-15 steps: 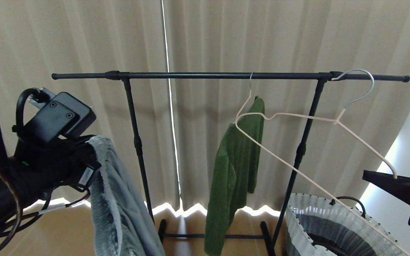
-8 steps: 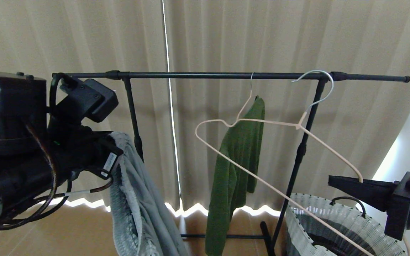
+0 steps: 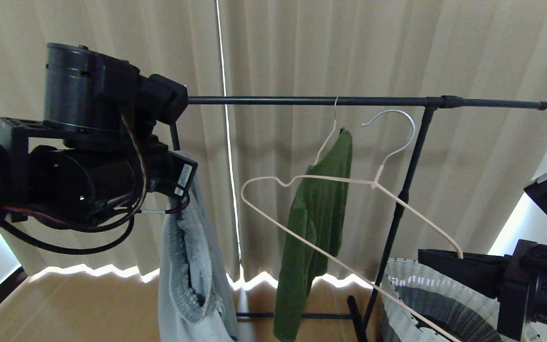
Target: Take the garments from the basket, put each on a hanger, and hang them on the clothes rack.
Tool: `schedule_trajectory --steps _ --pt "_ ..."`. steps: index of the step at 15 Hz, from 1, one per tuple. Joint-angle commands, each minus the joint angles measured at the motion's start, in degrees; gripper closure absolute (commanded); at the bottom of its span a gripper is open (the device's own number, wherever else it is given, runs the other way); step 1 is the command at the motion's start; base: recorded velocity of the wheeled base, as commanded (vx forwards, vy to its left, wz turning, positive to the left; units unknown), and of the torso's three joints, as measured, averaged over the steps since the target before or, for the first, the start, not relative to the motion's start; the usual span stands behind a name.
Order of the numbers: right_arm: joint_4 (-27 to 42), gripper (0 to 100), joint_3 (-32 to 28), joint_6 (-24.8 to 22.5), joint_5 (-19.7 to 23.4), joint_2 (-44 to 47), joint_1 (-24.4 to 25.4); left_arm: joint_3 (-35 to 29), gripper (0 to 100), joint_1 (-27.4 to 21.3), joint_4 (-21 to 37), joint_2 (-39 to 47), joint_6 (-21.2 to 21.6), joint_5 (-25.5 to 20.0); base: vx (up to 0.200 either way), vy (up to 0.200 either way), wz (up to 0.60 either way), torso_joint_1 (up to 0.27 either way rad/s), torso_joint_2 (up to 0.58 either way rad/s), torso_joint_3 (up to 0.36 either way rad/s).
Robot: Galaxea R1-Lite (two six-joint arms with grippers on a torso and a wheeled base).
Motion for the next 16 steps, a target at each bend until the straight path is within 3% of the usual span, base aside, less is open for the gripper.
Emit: schedule_trajectory --steps 1,3,9,12,16 --pt "-0.23 100 -0.23 0.21 0.06 0.6 1.95 -1.18 100 -0.09 -0.13 2.43 0.02 1.22 0.0 0.0 0.0 0.0 0.0 0.0" --pt "-0.4 100 -0.5 0.56 0.06 1.04 4.58 -2.15 100 -0.17 -0.92 4.28 -0.07 3.94 0.0 0.0 0.0 0.0 0.0 0.0" --pt "-3.48 100 -1.73 0.91 0.06 4.56 6.6 -3.29 100 -0.26 -2.24 6.04 -0.07 4.03 0.0 0.0 0.0 0.0 0.0 0.0" --pt "-8.4 100 -1.99 3.11 -0.2 9.22 10.38 -5.67 100 -0.96 -2.77 7.79 0.02 6.85 0.0 0.0 0.0 0.0 0.0 0.0" --pt "-10.07 100 -2.17 3.28 -7.41 12.56 10.47 -6.63 100 -0.44 -2.77 7.79 0.37 7.46 0.0 0.0 0.0 0.0 0.0 0.0"
